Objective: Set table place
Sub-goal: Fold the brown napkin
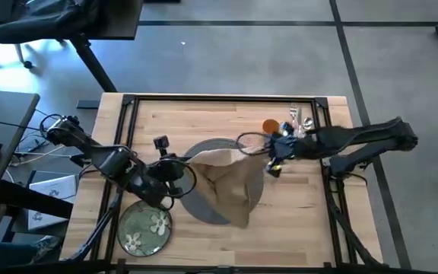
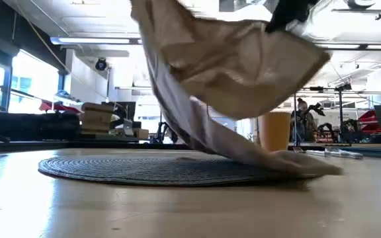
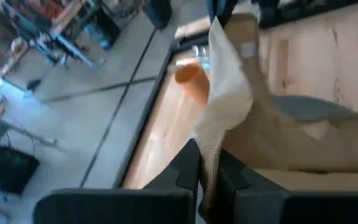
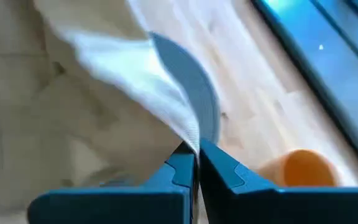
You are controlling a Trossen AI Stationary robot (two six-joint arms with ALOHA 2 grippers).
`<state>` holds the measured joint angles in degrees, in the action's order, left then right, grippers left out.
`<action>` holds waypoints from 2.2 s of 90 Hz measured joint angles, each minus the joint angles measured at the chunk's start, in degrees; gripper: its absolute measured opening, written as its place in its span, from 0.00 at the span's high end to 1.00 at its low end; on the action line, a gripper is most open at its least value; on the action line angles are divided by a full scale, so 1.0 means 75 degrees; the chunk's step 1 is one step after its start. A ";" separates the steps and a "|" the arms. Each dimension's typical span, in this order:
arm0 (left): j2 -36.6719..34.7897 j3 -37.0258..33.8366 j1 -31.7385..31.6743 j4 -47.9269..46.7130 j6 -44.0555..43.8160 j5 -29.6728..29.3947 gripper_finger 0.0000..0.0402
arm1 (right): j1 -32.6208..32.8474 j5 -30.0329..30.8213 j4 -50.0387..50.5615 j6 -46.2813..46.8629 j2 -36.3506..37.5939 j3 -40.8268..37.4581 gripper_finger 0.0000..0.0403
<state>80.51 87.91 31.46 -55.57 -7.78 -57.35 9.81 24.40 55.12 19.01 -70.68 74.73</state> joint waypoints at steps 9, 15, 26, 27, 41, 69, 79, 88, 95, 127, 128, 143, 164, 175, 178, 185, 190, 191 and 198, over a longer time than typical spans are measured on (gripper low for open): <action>-0.0028 0.0519 -0.0146 -0.0119 0.0512 -0.0369 1.00 | -0.0007 0.0198 0.0669 -0.0172 -0.0003 0.0959 1.00; -0.0093 0.0834 -0.0258 -0.0092 0.0749 -0.0470 1.00 | -0.0007 0.0344 0.0943 -0.0291 -0.0025 0.1485 1.00; -0.0236 0.1330 -0.0463 -0.0098 0.1137 -0.0465 1.00 | -0.0007 0.0384 0.1139 -0.0581 -0.0035 0.2178 1.00; -0.0245 0.1371 -0.0469 -0.0096 0.1174 -0.0453 1.00 | -0.0007 0.0401 0.1154 -0.0606 -0.0038 0.2236 1.00; -0.0541 0.1807 -0.0783 -0.0088 0.1962 -0.0459 1.00 | -0.0070 0.0786 0.1275 -0.1090 -0.0017 0.2886 1.00; -0.1451 0.1843 -0.1899 0.0072 0.2791 0.0256 1.00 | -0.0768 0.0889 0.1339 -0.2012 0.0017 0.2973 1.00; -0.1709 0.1843 -0.2365 0.0196 0.3043 0.0974 1.00 | -0.1174 0.0899 0.1308 -0.2348 0.0053 0.2979 1.00; -0.1820 0.1843 -0.2715 0.0387 0.3349 0.1280 1.00 | -0.1487 0.0904 0.1125 -0.2666 0.0050 0.2979 1.00; -0.1854 0.1843 -0.2921 0.0438 0.3457 0.1469 1.00 | -0.1590 0.0867 0.0989 -0.2781 0.0055 0.2981 1.00; -0.1590 0.1837 -0.3009 0.0402 0.2940 0.3113 1.00 | -0.1621 -0.0718 0.0639 -0.1709 0.0040 0.1460 1.00; -0.1581 0.1837 -0.2999 0.0402 0.2891 0.3221 1.00 | -0.1621 -0.0765 0.0573 -0.1654 0.0037 0.1330 1.00; -0.1440 0.1834 -0.2700 0.0280 0.2448 0.3779 1.00 | -0.1444 -0.1578 -0.1626 -0.1127 0.0024 -0.1033 0.94; -0.1370 0.1834 -0.2637 0.0245 0.2322 0.3744 1.00 | -0.0954 -0.1925 -0.7814 -0.1180 -0.0565 -0.3984 0.72; -0.1355 0.1834 -0.2637 0.0245 0.2322 0.3752 1.00 | -0.0947 -0.1923 -0.9539 -0.1193 -0.1451 -0.4382 0.61; -0.1346 0.1834 -0.2637 0.0251 0.2322 0.3753 1.00 | -0.0951 -0.1924 -0.9671 -0.1206 -0.1726 -0.4356 0.59; -0.1330 0.1834 -0.2640 0.0245 0.2372 0.3758 1.00 | -0.0954 -0.2030 -0.9727 -0.1384 -0.2342 -0.4142 0.53; -0.1329 0.1834 -0.2640 0.0245 0.2389 0.3761 1.00 | -0.0954 -0.2139 -0.9731 -0.1495 -0.2772 -0.3889 0.51; -0.1329 0.1834 -0.2640 0.0247 0.2389 0.3762 1.00 | -0.0954 -0.2151 -0.9733 -0.1512 -0.2845 -0.3837 0.50; -0.1335 0.1834 -0.2640 0.0247 0.2389 0.3761 1.00 | -0.0951 -0.2167 -0.9737 -0.1539 -0.3351 -0.3484 0.48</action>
<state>70.50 101.67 11.66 -53.72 10.13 -29.15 2.68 8.15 -17.91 7.47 -95.81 48.60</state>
